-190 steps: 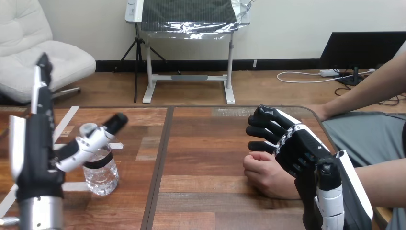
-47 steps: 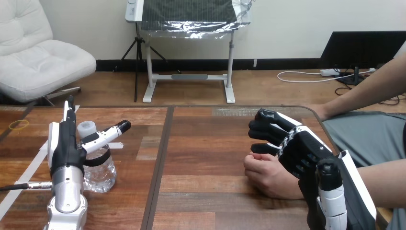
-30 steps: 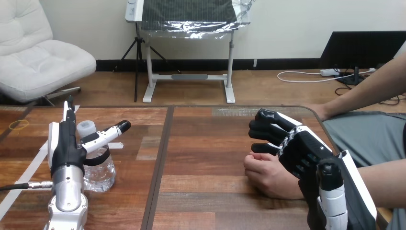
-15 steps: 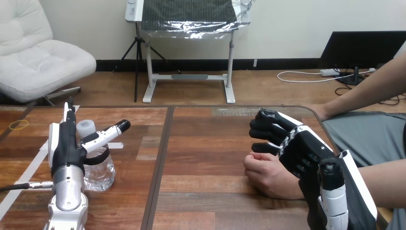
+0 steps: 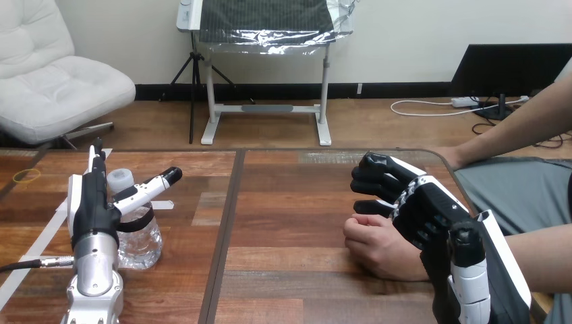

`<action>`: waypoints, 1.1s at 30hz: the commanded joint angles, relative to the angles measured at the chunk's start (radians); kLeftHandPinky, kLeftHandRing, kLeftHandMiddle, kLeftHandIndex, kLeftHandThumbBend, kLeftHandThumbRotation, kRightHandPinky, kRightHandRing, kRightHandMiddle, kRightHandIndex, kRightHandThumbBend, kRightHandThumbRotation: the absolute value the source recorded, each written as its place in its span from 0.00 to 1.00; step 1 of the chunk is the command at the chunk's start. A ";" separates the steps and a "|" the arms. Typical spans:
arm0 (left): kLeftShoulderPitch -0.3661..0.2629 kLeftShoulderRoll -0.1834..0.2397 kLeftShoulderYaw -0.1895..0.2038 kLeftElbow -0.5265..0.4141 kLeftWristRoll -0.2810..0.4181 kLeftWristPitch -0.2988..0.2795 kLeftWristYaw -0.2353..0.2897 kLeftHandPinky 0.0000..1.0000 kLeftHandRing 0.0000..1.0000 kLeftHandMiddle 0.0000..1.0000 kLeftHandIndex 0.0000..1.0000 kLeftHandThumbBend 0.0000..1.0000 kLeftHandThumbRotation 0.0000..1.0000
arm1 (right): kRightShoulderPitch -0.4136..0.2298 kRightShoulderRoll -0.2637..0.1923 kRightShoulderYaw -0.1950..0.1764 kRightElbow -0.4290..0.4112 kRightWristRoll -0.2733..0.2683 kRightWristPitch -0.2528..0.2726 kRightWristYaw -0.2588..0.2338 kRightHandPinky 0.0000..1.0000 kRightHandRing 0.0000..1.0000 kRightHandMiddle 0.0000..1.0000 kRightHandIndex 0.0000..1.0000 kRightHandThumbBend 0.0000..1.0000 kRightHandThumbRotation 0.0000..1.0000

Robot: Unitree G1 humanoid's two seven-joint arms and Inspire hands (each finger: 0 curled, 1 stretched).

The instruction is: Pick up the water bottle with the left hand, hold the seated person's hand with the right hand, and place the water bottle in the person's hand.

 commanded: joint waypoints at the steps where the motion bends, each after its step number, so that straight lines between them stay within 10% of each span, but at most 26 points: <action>1: -0.058 -0.010 0.011 -0.005 -0.026 0.035 -0.008 1.00 1.00 1.00 1.00 1.00 0.26 | -0.056 0.003 -0.009 -0.033 0.012 -0.018 0.002 0.73 0.80 0.80 0.80 0.81 1.00; 33: -0.062 -0.037 0.017 -0.054 -0.100 0.162 -0.034 0.97 1.00 1.00 1.00 0.99 0.32 | -0.051 0.005 -0.007 -0.044 0.011 -0.011 -0.003 0.73 0.80 0.80 0.80 0.81 1.00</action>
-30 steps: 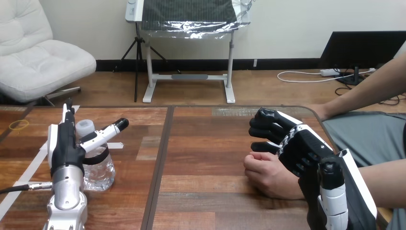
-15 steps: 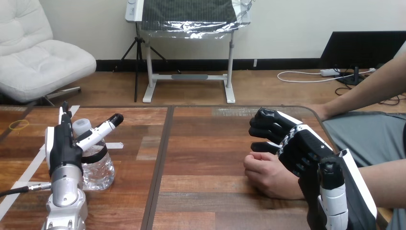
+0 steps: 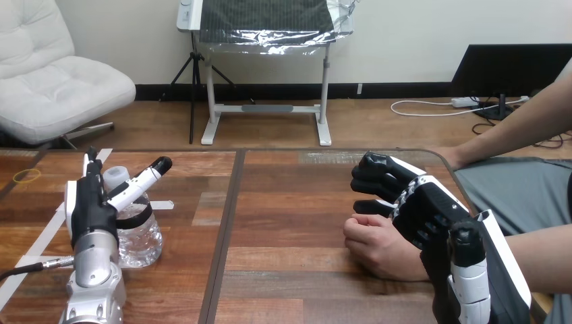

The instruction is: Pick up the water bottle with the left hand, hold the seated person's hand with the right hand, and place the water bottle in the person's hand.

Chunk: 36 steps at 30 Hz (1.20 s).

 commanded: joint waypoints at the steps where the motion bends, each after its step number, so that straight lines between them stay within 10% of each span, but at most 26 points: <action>1: -0.041 -0.021 -0.010 -0.015 -0.002 0.035 -0.012 0.97 1.00 1.00 1.00 0.99 0.33 | -0.050 0.004 -0.007 -0.044 0.010 -0.011 -0.003 0.73 0.80 0.80 0.79 0.82 1.00; 23: -0.038 -0.011 -0.019 -0.029 -0.010 0.055 -0.070 1.00 1.00 1.00 1.00 1.00 0.34 | -0.049 0.006 -0.005 -0.045 0.006 -0.013 -0.004 0.73 0.80 0.80 0.79 0.82 1.00; 36: -0.010 -0.006 -0.041 -0.087 0.008 0.063 -0.104 1.00 1.00 1.00 1.00 1.00 0.18 | -0.048 0.005 -0.003 -0.046 0.003 -0.007 -0.005 0.72 0.80 0.80 0.79 0.82 1.00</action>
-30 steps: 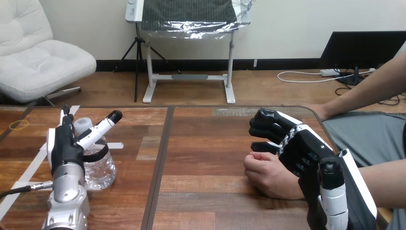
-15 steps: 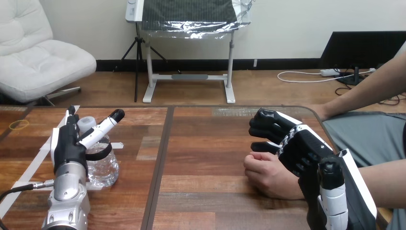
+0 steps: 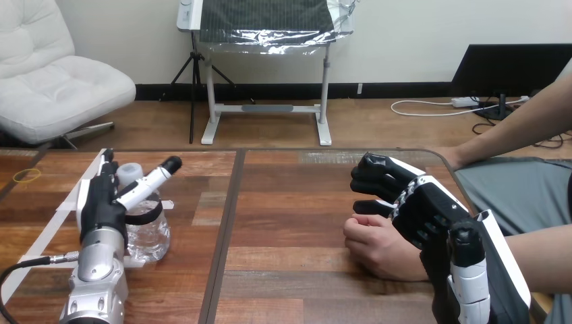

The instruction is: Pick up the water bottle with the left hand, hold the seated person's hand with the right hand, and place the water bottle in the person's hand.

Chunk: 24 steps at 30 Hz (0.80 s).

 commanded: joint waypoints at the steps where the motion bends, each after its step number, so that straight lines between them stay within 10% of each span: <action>1: -0.005 -0.006 -0.025 -0.056 0.014 -0.002 -0.024 1.00 1.00 1.00 1.00 1.00 0.17 | -0.047 0.005 -0.005 -0.046 0.004 -0.007 -0.004 0.72 0.80 0.80 0.79 0.82 1.00; 11: 0.023 -0.019 -0.014 -0.120 -0.013 0.003 -0.053 1.00 1.00 1.00 1.00 1.00 0.20 | -0.049 0.001 -0.005 -0.046 0.004 -0.006 -0.001 0.72 0.80 0.80 0.79 0.82 1.00; 24: 0.053 -0.019 -0.020 -0.204 0.007 -0.005 -0.036 1.00 1.00 1.00 1.00 1.00 0.55 | -0.050 0.005 -0.006 -0.043 0.007 -0.007 -0.004 0.71 0.80 0.80 0.79 0.81 1.00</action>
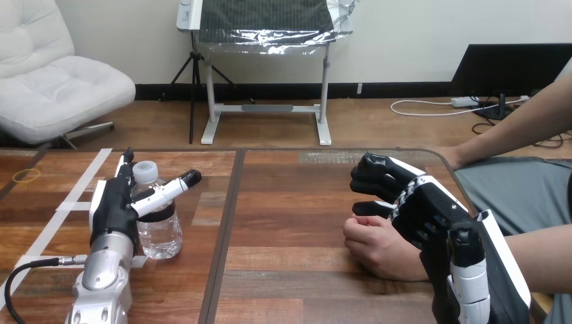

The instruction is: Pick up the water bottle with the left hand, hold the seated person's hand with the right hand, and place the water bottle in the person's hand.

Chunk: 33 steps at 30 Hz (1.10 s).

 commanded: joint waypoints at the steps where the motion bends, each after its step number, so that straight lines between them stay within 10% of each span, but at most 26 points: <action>1: -0.020 0.002 -0.003 -0.087 0.005 -0.020 0.009 1.00 1.00 1.00 1.00 1.00 0.57 | -0.050 0.005 -0.006 -0.044 0.006 -0.006 -0.004 0.71 0.80 0.80 0.79 0.81 1.00; 33: 0.018 -0.005 0.014 -0.251 -0.007 0.021 0.029 1.00 1.00 1.00 1.00 0.99 0.64 | -0.059 0.011 -0.001 -0.027 -0.002 -0.016 -0.005 0.70 0.79 0.79 0.80 0.81 1.00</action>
